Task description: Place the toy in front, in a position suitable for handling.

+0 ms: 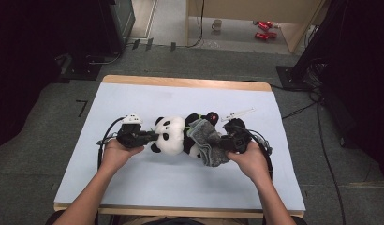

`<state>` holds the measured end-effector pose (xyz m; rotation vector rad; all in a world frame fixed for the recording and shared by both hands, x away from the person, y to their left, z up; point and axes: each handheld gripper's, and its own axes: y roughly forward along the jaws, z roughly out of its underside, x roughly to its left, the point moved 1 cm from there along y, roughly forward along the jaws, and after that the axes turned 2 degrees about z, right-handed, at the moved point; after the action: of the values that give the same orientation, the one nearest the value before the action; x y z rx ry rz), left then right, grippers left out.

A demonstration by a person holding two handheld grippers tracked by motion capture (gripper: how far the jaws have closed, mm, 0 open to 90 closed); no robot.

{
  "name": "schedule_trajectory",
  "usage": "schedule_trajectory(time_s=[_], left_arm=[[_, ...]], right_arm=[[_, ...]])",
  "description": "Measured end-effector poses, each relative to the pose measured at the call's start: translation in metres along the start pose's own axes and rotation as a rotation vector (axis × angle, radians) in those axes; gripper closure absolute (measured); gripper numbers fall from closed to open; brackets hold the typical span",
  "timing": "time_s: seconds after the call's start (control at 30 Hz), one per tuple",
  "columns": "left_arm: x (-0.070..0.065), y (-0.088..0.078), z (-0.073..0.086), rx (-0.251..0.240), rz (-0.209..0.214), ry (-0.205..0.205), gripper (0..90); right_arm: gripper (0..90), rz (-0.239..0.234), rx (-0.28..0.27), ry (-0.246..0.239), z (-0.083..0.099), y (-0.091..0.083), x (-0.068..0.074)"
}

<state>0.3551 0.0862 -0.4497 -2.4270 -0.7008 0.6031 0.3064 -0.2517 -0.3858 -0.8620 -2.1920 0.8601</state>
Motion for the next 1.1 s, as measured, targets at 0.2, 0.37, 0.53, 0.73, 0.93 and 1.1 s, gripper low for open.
schedule_trajectory(time_s=[0.2,0.37,0.53,0.73,0.93,1.1], left_arm=[[0.000,0.000,0.000,0.000,-0.001,0.001,82.0],[0.001,0.000,0.000,-0.002,-0.008,-0.004,82.1],[0.003,-0.001,-0.001,-0.007,0.002,-0.025,82.7],[0.001,-0.004,-0.006,0.009,0.032,-0.049,84.7],[-0.002,-0.007,-0.007,0.009,0.047,-0.055,85.7],[-0.003,-0.007,-0.006,0.012,0.038,-0.055,85.6]], right_arm=[[80.9,0.025,-0.005,0.023,0.011,-0.010,-0.011],[81.0,0.083,0.003,0.061,0.025,-0.017,-0.026],[80.9,0.101,-0.013,0.080,0.026,-0.031,-0.033],[80.9,0.061,-0.087,0.033,0.007,-0.053,-0.011],[80.9,0.005,-0.106,-0.045,-0.010,-0.047,0.022],[80.9,-0.043,-0.050,-0.109,-0.017,-0.020,0.048]])
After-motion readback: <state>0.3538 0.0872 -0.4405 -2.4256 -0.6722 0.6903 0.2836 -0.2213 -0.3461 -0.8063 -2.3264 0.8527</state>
